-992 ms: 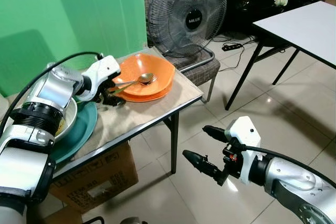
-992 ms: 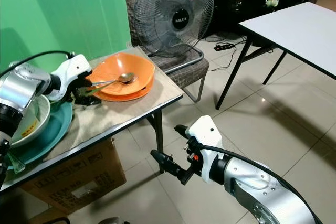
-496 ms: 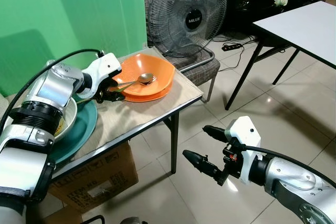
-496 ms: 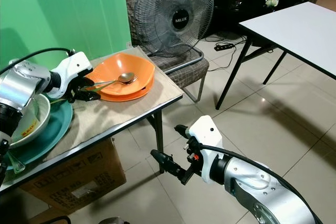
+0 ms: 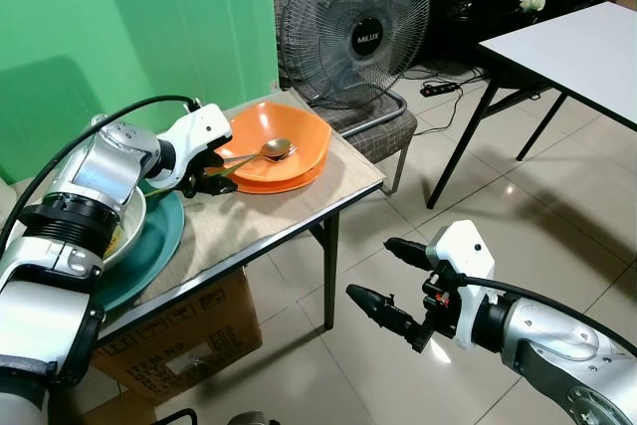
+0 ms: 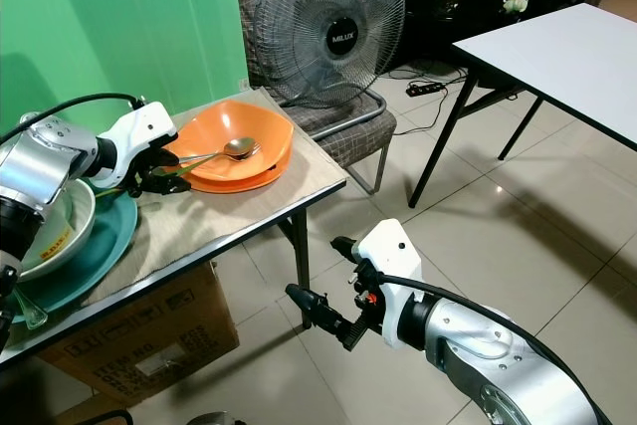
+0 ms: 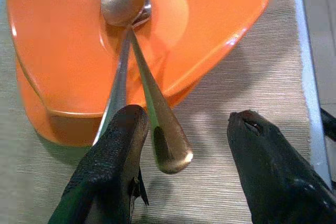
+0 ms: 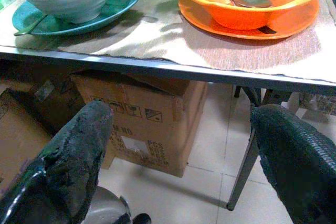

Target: Setting the table

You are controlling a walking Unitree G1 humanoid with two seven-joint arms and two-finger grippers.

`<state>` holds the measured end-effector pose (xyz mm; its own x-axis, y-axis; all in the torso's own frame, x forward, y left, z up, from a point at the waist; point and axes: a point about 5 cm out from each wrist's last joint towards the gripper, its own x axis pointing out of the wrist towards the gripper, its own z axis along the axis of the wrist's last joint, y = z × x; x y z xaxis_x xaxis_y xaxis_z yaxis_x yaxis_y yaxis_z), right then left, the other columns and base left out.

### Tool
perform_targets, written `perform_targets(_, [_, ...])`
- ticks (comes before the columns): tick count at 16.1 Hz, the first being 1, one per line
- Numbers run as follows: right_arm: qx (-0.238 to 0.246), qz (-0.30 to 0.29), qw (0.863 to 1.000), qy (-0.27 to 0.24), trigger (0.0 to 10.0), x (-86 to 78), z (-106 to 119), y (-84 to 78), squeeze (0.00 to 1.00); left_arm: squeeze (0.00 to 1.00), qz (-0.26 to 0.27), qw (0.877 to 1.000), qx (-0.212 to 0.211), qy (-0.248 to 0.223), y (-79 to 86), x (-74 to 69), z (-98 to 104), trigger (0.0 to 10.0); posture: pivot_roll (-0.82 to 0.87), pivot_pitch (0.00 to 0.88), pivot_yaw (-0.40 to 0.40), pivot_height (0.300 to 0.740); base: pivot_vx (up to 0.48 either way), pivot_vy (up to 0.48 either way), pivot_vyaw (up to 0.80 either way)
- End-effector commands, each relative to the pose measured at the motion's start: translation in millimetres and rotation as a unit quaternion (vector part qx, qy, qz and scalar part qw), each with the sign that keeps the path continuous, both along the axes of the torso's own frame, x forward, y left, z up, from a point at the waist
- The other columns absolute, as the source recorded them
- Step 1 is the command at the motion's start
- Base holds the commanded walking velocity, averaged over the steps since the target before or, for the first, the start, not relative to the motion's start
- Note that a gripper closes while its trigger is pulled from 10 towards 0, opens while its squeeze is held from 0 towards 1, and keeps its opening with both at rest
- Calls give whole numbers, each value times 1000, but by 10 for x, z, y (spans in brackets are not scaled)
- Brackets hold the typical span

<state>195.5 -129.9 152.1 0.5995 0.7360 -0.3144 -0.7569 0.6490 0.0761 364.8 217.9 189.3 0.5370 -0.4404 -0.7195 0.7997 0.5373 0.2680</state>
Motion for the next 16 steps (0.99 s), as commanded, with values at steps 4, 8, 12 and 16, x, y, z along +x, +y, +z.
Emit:
perform_targets(4, [-6, -6, 1000, -9, 10000, 10, 16, -32, 0, 0, 7, 1000, 22, 5, 81, -17, -15, 10000, -67, 0, 50, 740, 0, 0, 0])
perform_targets(8, [-4, -2, 1000, -7, 10000, 6, 14, -17, 0, 0, 19, 999, 20, 19, 111, -31, -77, 10000, -67, 0, 52, 740, 0, 0, 0])
perform_targets(12, [-3, 1, 1000, -6, 10000, 2, 15, -11, 0, 0, 36, 999, 9, 23, 111, -3, -111, 10000, -67, 0, 55, 740, 0, 0, 0])
perform_targets(16, [-3, 0, 1000, -7, 10000, 6, 15, -8, 0, 0, 48, 999, 8, 23, 109, 18, -140, 10000, -69, 0, 56, 740, 0, 0, 0])
